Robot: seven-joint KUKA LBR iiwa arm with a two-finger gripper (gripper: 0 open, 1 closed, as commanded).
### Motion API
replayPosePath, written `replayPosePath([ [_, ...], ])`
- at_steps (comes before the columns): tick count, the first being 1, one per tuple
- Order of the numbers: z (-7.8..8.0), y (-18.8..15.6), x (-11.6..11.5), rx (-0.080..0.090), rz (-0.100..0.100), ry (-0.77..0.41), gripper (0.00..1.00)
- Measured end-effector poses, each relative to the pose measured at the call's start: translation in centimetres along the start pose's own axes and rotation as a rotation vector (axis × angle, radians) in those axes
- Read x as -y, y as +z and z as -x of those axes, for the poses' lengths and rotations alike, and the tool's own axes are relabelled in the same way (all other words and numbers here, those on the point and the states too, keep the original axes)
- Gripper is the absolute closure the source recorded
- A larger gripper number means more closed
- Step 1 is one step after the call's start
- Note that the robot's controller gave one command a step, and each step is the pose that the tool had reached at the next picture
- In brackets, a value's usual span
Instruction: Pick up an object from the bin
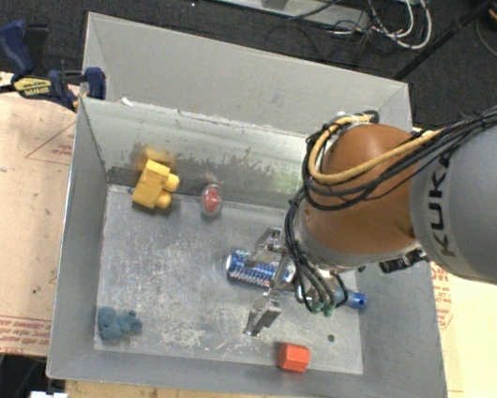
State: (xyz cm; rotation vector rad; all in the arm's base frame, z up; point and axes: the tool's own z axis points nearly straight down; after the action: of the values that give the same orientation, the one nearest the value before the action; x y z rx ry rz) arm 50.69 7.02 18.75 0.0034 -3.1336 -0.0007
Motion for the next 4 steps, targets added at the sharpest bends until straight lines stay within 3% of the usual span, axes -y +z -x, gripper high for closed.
replayPosePath([
  [1, 2.7, 11.4, 1.1, 0.015, 0.004, 0.02, 0.0],
  [2, -2.1, 3.2, 1.1, 0.012, 0.002, 0.188, 0.0],
  [3, -2.0, 8.7, 8.6, 0.003, -0.002, 0.053, 0.0],
  [4, -0.7, 11.1, 9.0, 0.03, -0.006, -0.59, 0.0],
])
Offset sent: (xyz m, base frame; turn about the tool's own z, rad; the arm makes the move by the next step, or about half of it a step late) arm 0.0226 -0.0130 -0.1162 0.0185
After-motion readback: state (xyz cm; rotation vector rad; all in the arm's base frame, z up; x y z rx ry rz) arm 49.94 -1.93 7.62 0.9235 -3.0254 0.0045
